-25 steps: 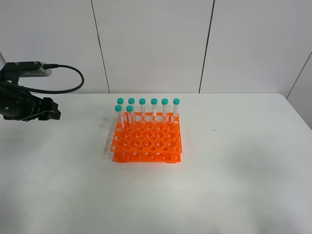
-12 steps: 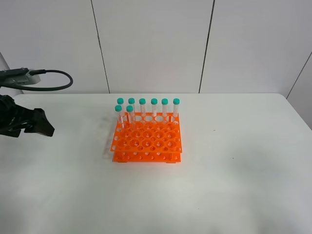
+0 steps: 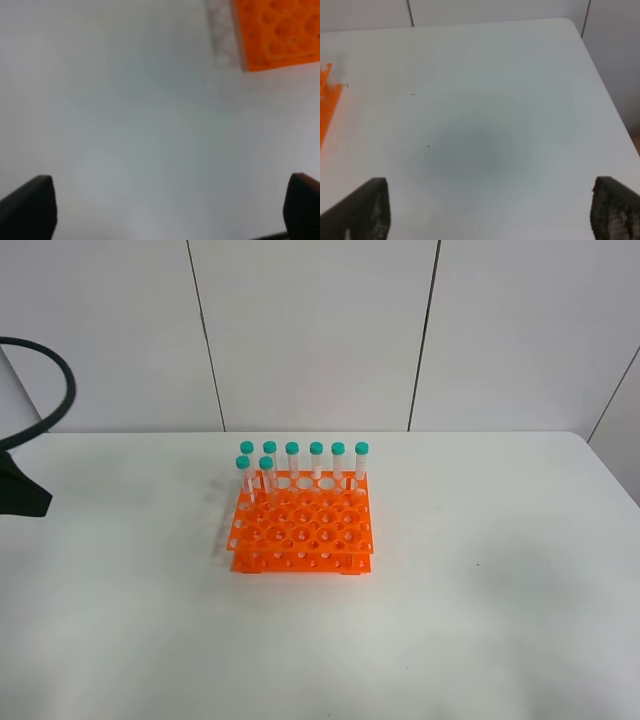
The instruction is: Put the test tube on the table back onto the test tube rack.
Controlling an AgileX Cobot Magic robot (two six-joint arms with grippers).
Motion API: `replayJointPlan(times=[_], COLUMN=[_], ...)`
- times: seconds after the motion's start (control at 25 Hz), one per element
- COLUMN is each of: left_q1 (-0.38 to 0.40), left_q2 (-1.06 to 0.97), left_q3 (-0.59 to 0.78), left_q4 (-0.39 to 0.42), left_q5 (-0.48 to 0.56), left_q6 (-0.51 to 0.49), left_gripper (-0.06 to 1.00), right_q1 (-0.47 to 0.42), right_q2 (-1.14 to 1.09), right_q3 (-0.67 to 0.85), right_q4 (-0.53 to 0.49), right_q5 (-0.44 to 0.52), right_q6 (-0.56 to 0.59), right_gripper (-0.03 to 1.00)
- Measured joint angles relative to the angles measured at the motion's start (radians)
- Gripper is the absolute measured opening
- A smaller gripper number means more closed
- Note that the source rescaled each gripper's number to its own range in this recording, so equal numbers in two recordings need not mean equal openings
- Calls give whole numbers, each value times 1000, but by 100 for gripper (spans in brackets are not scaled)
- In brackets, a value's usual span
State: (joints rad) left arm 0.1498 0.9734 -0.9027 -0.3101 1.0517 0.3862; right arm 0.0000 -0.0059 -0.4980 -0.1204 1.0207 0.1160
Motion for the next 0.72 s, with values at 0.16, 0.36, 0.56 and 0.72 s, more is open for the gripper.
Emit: replayJointPlan(times=[0.16,0.36,0.56,0.72], left_q1=[0,0,0,0], left_q2=[-159,-346,-524,-620], left_q3=[0,78,243,316], left_q4=[0,-1,6,8], left_q5=[113,148,118,114], left_q6=[-26,-32,-6,1], left_gripper=[100,100,100,100], right_q1=[0,0,0,0], right_q2=[0,0,0,0], right_q3=[0,0,0,0], right_q4=[0,0,0,0], right_q5=[0,0,0,0], right_q6=[0,0,0,0], right_gripper=[84,84,84,84])
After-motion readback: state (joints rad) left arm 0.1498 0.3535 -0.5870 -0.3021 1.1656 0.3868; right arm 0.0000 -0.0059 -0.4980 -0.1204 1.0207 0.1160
